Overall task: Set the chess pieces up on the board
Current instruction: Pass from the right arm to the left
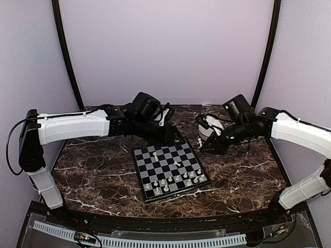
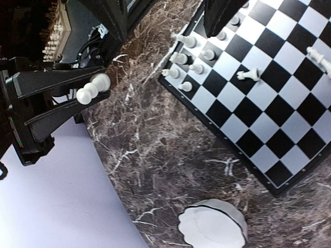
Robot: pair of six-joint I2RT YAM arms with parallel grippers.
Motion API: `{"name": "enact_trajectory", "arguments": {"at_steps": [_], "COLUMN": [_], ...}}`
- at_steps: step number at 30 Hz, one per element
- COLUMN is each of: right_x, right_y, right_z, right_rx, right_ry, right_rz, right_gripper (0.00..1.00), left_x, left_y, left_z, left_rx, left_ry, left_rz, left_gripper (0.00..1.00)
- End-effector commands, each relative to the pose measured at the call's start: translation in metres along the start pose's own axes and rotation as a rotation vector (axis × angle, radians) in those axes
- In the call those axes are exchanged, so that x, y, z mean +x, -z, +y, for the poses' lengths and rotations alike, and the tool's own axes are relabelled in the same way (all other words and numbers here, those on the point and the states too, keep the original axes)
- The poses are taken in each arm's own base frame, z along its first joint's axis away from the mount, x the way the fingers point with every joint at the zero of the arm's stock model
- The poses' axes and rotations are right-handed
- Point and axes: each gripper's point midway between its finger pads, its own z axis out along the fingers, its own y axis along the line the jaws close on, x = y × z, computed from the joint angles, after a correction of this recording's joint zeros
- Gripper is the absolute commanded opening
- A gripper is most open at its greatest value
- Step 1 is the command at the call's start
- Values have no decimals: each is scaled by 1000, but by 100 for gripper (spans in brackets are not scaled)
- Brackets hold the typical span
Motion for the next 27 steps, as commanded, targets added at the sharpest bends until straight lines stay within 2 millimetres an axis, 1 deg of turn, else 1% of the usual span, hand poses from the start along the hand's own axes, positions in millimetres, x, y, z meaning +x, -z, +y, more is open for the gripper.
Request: {"name": "enact_trajectory", "arguments": {"at_steps": [1,4,8,15,18,20,23,27], "right_x": [-40,-48,-53,-58,-57,-57,-57,-57], "right_y": [9,7,2,3,4,4,5,4], "right_z": [15,23,29,42,49,52,54,53], "right_rx": [8,-11,-34,-52,-62,-67,-66,-59], "right_ry": [240,279,293,349,375,383,382,375], "right_rz": [-126,-138,-128,-135,-133,-134,-135,-134], "right_gripper": [0,0,0,0,0,0,0,0], "left_x": [-10,-6,-4,-5,-7,-8,-10,-8], "left_y": [8,8,12,9,6,4,3,2], "left_z": [-48,-59,-65,-63,-60,-57,-54,-53], "left_rx": [244,320,368,357,334,320,301,300], "left_ry": [-17,-17,-13,-5,5,12,22,26], "left_rz": [-3,11,9,8,3,0,-9,-1], "left_gripper": [52,51,51,51,51,49,42,31]}}
